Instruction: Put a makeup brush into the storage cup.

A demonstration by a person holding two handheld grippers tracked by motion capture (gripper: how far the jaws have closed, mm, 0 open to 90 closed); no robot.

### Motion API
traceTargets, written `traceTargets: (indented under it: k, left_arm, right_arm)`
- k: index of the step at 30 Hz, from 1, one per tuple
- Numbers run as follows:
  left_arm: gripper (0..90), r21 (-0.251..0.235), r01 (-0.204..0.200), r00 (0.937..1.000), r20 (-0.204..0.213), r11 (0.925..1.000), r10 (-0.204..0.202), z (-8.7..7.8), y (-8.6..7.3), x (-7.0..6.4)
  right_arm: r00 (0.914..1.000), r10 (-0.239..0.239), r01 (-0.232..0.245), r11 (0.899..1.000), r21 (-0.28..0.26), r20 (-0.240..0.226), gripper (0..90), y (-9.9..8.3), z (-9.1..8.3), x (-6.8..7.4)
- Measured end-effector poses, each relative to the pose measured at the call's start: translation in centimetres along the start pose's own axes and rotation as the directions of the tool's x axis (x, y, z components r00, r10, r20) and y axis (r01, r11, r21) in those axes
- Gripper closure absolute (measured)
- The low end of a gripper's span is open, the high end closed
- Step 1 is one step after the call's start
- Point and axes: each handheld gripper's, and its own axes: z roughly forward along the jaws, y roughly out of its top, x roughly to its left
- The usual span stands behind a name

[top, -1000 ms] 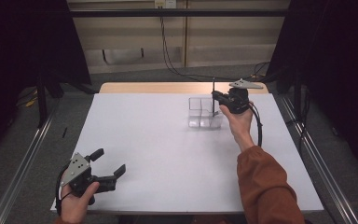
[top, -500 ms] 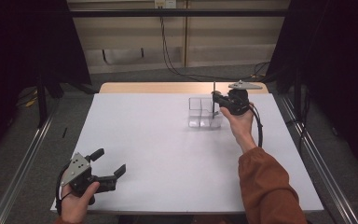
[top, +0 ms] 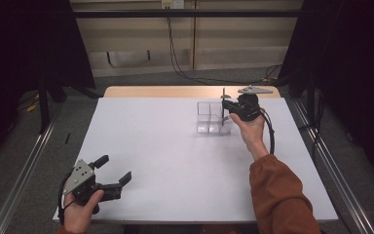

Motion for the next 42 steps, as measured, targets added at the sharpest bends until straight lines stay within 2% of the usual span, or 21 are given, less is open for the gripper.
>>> traceTargets:
  k: [7, 17, 22, 26, 30, 32, 35, 37, 40, 42]
  left_arm:
    - [2.8, 0.002, -0.001, 1.0, 0.0, 1.0, 0.001, 0.0, 0.0, 0.0]
    - [2.8, 0.001, 0.0, 1.0, 0.001, 1.0, 0.0, 0.0, 0.0, 0.0]
    - [2.8, -0.001, 0.007, 1.0, 0.0, 1.0, -0.007, 0.1, 0.0, 0.0]
    - [2.8, -0.004, 0.016, 0.9999, -0.005, 0.9999, -0.016, 0.2, 0.1, 0.1]
    - [2.8, 0.0, 0.019, 0.9998, -0.001, 0.9998, -0.019, 0.5, 0.1, 0.1]
    - [2.8, 0.002, 0.02, 0.9998, -0.002, 0.9998, -0.02, 0.6, 0.1, 0.1]
    - [2.8, 0.003, 0.017, 0.9999, 0.0, 0.9999, -0.017, 0.7, 0.1, 0.2]
    - [2.8, 0.005, 0.015, 0.9999, -0.002, 0.9999, -0.015, 0.6, 0.1, 0.3]
    - [2.8, 0.0, 0.021, 0.9998, -0.004, 0.9998, -0.021, 0.4, 0.1, 0.2]
    - [2.8, 0.0, 0.011, 0.9999, -0.001, 0.9999, -0.011, 0.4, 0.2, 0.1]
  right_arm:
    - [1.0, 0.009, -0.009, 1.0, -0.003, 0.003, 83.9, -0.1, -0.1, 0.0]
    - [0.9997, 0.021, -0.021, 0.999, -0.037, 0.011, 65.7, -0.4, -0.4, -0.1]
    - [0.9997, 0.022, -0.022, 0.998, -0.054, -0.008, 52.1, -0.5, -0.5, -0.3]
    - [0.9994, 0.02, -0.022, 0.997, -0.075, -0.028, 37.4, -0.6, -0.5, -0.2]
    - [0.9982, 0.041, -0.044, 0.995, -0.095, -0.044, 20.7, -0.8, -0.7, -0.1]
    - [0.9973, 0.045, -0.051, 0.993, -0.105, -0.059, 17.6, -0.9, -0.8, -0.3]
    - [0.9957, 0.07, -0.077, 0.99, -0.116, -0.06, 5.7, -0.9, -0.9, -0.4]
    - [0.9966, 0.05, -0.058, 0.991, -0.12, -0.065, 0.5, -1.1, -1.0, -0.4]
    - [0.9959, 0.051, -0.06, 0.991, -0.121, -0.075, 2.1, -1.2, -1.3, -0.3]
    - [0.9949, 0.042, -0.054, 0.989, -0.137, -0.092, 1.5, -1.2, -1.5, -0.2]
